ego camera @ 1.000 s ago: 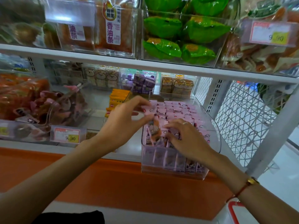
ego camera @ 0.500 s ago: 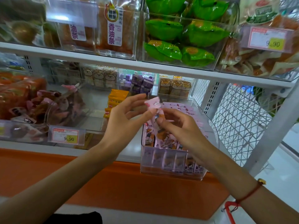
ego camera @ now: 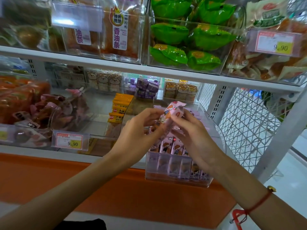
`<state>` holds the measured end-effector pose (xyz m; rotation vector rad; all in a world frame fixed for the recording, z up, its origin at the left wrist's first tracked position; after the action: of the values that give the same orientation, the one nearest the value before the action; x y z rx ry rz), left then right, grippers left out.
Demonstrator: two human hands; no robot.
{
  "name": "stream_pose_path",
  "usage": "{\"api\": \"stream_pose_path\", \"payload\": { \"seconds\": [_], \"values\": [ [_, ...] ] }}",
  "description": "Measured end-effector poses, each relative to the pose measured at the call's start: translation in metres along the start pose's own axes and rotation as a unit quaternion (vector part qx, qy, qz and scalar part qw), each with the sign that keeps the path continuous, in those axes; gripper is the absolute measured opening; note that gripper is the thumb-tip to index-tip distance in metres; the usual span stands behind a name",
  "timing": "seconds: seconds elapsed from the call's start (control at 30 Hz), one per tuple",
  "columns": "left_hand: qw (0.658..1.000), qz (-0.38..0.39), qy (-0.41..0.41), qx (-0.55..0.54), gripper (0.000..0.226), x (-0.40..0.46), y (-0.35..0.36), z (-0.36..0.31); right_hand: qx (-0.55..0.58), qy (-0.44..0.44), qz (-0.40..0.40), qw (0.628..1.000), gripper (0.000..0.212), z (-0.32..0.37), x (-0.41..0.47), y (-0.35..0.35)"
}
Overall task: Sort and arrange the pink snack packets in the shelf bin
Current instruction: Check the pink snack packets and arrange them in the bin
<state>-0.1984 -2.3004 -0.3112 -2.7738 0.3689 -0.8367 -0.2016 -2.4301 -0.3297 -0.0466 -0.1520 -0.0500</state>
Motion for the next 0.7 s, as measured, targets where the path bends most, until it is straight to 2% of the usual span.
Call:
{"api": "stream_pose_path", "payload": {
  "seconds": [0.1, 0.2, 0.3, 0.4, 0.5, 0.6, 0.7],
  "values": [
    [0.998, 0.011, 0.03, 0.054, 0.045, -0.002, 0.004, -0.006, -0.01, -0.018, -0.029, 0.999, 0.035, 0.005, 0.001, -0.009],
    [0.989, -0.006, 0.067, 0.13, 0.051, -0.003, 0.002, -0.011, 0.015, -0.01, -0.062, 0.998, 0.047, 0.004, 0.001, -0.019],
    [0.988, 0.009, 0.076, 0.132, 0.054, -0.003, 0.002, -0.014, 0.05, 0.014, -0.058, 0.997, 0.057, 0.005, 0.0, -0.024],
    [0.999, 0.036, -0.021, -0.027, 0.045, 0.002, 0.004, 0.0, 0.067, 0.044, -0.028, 0.996, 0.043, 0.003, 0.0, -0.023],
    [0.962, 0.064, -0.19, -0.183, 0.042, 0.0, 0.013, 0.024, 0.062, 0.054, -0.028, 0.996, 0.031, 0.003, 0.0, -0.029],
    [0.918, 0.1, -0.293, -0.249, 0.052, -0.008, 0.025, 0.036, 0.033, 0.083, -0.051, 0.995, 0.035, -0.004, -0.001, -0.034],
    [0.909, 0.105, -0.323, -0.241, 0.05, -0.011, 0.026, 0.042, 0.012, 0.109, -0.066, 0.992, 0.038, -0.012, -0.003, -0.036]
  ]
}}
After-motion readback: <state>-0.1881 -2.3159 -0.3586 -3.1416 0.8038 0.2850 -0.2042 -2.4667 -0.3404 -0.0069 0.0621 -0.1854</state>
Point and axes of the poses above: each hand's wrist, its own x-axis towards the middle knuckle, its own y-axis out of the palm, z = x × y, the point moved 9 cm from there along x, towards the middle knuckle, and after that the axes turned 5 degrees about -x, right-handed, at the moved point
